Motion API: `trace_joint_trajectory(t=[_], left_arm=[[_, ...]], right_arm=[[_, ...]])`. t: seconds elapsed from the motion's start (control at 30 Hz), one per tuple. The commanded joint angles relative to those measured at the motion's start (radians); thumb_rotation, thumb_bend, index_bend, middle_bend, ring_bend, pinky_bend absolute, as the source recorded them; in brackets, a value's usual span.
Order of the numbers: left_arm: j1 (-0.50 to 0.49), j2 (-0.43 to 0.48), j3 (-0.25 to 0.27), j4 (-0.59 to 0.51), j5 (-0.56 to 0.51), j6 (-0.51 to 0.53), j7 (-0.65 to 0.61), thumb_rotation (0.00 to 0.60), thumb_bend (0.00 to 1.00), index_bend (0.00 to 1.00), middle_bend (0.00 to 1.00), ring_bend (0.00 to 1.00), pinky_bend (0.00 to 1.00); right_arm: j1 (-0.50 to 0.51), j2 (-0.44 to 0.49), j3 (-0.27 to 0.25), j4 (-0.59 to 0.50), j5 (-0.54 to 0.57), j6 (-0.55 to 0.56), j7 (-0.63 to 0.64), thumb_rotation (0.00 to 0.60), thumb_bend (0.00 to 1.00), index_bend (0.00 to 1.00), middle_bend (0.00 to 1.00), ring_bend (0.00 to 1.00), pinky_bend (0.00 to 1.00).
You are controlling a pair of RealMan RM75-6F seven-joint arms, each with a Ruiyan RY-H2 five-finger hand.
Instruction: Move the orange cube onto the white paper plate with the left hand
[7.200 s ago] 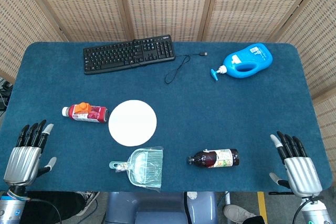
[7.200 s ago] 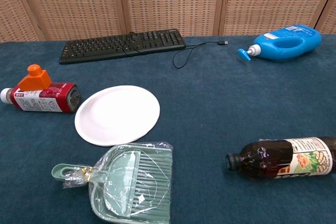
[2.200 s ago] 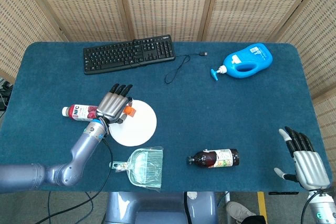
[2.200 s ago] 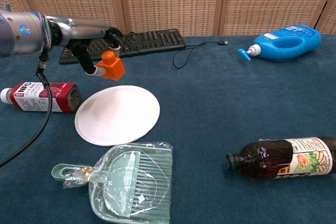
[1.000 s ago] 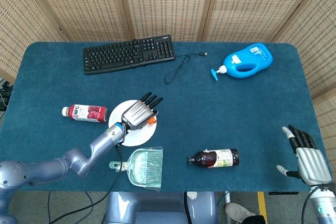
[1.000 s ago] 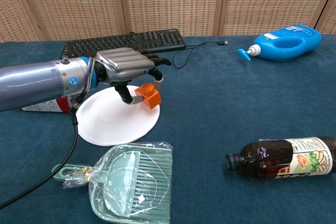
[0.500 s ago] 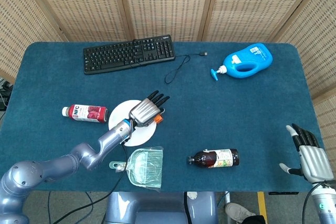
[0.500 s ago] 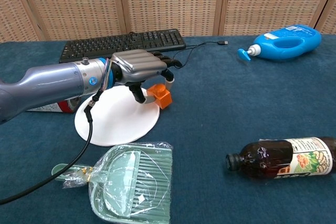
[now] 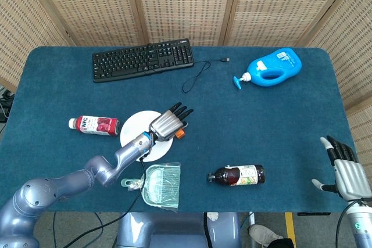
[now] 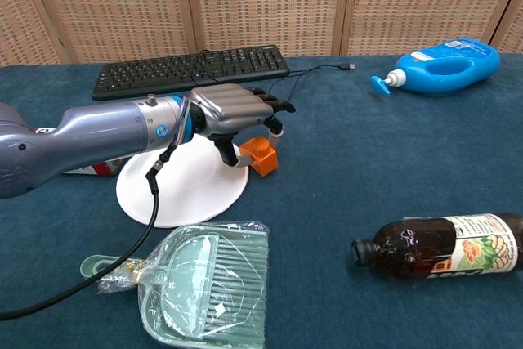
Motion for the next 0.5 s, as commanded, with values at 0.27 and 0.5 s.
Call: trace_joint_trajectory(t=[0.27,0.5], left_arm=[[0.0,-0.007,-0.001,0.014,0.016,0.001,0.001,0.6,0.41,0.32,0.0,0.0,0.0],[0.01,-0.002,-0.01,0.003,0.016,0.02,0.012,0.6,0.4,0.27,0.0,0.0,0.0]], right_arm=[[-0.001,-0.002,0.002,0.002,-0.001,0.006,0.003,0.6,0.0,0.01,0.0,0.0,0.03],[-0.002,-0.004,-0.002,0.0,-0.009,0.009,-0.002,0.6,0.0,0.01,0.0,0.0,0.03]])
